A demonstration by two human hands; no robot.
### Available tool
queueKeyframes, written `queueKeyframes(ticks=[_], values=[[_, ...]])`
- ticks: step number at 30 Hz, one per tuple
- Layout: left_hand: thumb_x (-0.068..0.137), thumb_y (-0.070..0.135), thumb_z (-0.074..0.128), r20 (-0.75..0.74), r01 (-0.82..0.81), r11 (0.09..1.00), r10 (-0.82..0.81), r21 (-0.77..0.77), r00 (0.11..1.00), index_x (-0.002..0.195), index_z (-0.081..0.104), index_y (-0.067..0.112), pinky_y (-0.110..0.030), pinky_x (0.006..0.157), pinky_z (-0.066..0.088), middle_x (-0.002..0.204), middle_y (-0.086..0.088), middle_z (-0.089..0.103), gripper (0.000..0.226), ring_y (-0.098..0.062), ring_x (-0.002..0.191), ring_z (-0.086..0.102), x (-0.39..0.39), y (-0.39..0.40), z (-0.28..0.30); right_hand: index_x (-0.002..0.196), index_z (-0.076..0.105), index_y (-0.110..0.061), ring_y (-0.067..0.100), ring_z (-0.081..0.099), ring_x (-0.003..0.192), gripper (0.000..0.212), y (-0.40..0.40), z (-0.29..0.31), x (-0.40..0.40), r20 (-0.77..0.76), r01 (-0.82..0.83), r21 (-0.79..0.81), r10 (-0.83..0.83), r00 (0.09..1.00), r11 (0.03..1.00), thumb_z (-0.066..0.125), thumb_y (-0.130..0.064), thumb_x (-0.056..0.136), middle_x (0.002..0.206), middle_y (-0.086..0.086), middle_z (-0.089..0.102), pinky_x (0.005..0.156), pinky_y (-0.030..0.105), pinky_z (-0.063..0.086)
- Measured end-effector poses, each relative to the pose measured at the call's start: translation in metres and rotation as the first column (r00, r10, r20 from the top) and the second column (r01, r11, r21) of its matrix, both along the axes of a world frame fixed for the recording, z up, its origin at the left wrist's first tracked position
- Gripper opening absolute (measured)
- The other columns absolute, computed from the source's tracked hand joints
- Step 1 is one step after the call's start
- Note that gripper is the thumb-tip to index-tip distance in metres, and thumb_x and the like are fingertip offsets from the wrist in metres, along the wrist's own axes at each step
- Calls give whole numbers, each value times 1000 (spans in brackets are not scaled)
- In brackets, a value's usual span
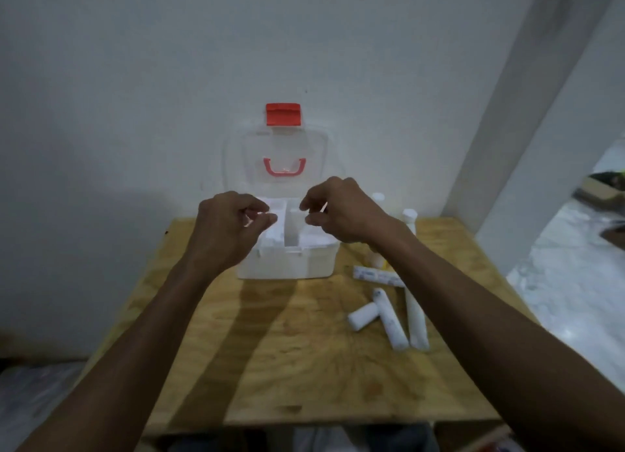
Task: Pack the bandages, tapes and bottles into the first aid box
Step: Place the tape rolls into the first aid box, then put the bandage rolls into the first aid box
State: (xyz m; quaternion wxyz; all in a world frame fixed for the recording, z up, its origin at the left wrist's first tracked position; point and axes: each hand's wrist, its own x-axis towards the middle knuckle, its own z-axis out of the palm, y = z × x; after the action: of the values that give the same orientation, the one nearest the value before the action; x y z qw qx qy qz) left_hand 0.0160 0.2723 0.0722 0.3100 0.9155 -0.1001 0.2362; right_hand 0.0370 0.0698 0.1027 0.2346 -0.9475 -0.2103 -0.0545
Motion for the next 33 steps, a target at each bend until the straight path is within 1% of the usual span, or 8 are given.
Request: queueKeyframes(ticks=[5,9,15,18,20,25,29,33], values=[[78,33,78,-49,130,986,-135,-104,990,94,76,19,-29,74,52,77,6,69,21,-9,71,63,-29,-46,-20,98,76,-13,4,61,67,18,-63,-6,-45,-46,121,2,-121,992,993,74,-14,81,90,4,76,60,4,39],[79,37,75,-148,226,973,-229,-41,962,99,75,22,-17,66,44,82,6,69,25,-4,72,60,-46,-86,-44,90,77,-12,16,68,77,14,-99,-30,-72,-85,273,25,-270,959,962,74,-14,77,90,7,75,69,25,52],[75,42,73,-409,296,955,-270,2,872,101,76,21,-32,73,56,91,4,74,33,-6,78,65,-58,-127,-82,103,72,-9,22,62,96,29,-105,-70,-95,-191,381,-62,-386,903,922,75,-22,77,106,9,65,80,33,54],[74,44,67,-416,296,953,-246,58,875,64,65,26,-29,56,47,58,11,60,21,-2,56,54,-60,-133,-91,108,68,-8,21,59,98,35,-99,-82,-96,-208,397,-84,-406,890,914,74,-25,78,108,9,63,79,34,54],[75,40,68,-403,304,950,-250,75,880,55,53,29,-26,51,36,49,14,49,27,0,49,47,-60,-133,-93,112,64,-8,22,57,100,38,-97,-88,-92,-199,406,-108,-420,885,908,70,-29,80,111,10,61,75,31,52],[75,30,66,-415,338,935,-268,105,870,75,73,17,-31,56,47,65,7,66,15,-9,61,60,-59,-128,-92,112,58,-7,23,56,98,43,-92,-97,-85,-244,417,-126,-435,866,900,66,-37,81,111,10,56,65,28,39],[76,24,65,-424,354,928,-274,121,863,61,59,24,-27,54,36,56,7,54,16,-13,55,51,-61,-125,-90,95,49,-9,20,52,83,31,-83,-97,-85,-237,424,-126,-443,865,897,63,-34,84,93,8,51,50,24,29],[78,34,62,-364,324,945,-283,55,887,64,64,24,-28,54,40,60,10,61,17,-5,57,55,-69,-110,-87,110,56,-6,21,56,93,38,-77,-86,-93,-235,399,-119,-416,879,909,64,-34,85,106,9,59,61,25,39]])
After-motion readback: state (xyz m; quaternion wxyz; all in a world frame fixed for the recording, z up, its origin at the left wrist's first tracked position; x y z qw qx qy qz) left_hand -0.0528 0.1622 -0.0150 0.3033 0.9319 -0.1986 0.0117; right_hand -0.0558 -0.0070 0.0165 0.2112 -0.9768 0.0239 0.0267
